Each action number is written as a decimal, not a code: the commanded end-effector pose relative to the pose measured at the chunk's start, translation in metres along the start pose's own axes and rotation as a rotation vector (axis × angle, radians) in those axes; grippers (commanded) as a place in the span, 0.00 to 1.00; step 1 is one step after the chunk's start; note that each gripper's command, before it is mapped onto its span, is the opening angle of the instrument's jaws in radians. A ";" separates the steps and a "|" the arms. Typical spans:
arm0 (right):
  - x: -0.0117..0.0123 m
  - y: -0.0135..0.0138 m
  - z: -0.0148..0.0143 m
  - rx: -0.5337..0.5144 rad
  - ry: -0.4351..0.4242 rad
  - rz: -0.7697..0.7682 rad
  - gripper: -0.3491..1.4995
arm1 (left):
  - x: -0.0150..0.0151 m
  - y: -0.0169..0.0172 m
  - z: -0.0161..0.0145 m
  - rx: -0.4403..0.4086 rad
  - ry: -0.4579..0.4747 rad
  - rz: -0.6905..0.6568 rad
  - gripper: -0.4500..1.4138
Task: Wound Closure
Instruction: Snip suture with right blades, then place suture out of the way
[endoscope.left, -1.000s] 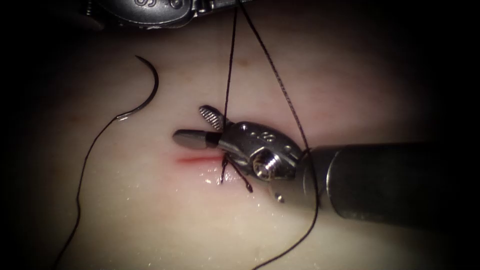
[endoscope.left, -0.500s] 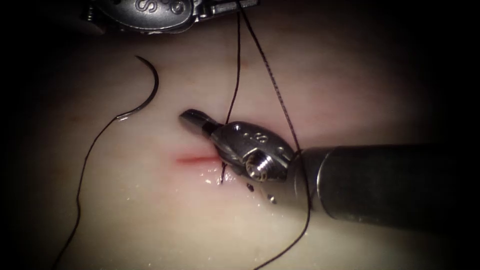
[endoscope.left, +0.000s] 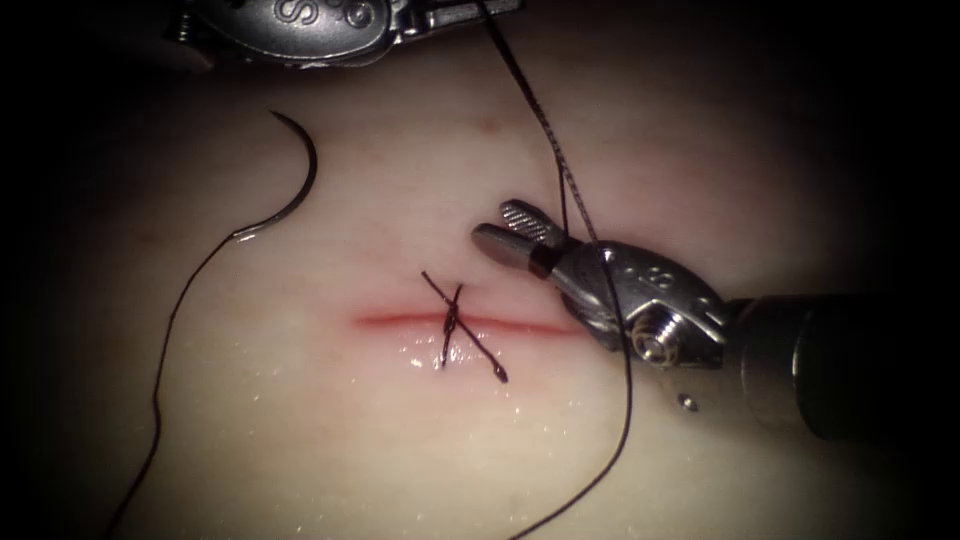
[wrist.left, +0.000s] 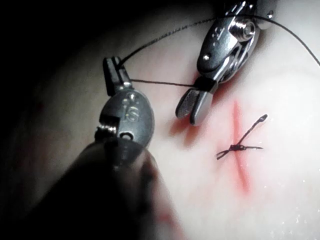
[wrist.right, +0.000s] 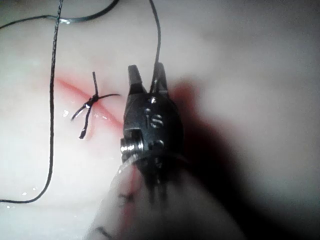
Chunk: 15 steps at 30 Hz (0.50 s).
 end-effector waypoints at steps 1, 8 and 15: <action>-0.0003 0.0031 -0.0015 -0.022 -0.005 -0.015 0.86 | -0.0004 0.0001 0.0010 0.002 0.002 0.000 0.00; 0.0002 0.0077 -0.0061 -0.050 -0.002 -0.016 0.88 | -0.0002 0.0014 0.0046 -0.006 0.003 0.009 0.00; 0.0022 0.0107 -0.0087 -0.105 0.028 -0.030 0.86 | -0.0026 0.0046 0.0091 -0.051 -0.037 0.070 0.00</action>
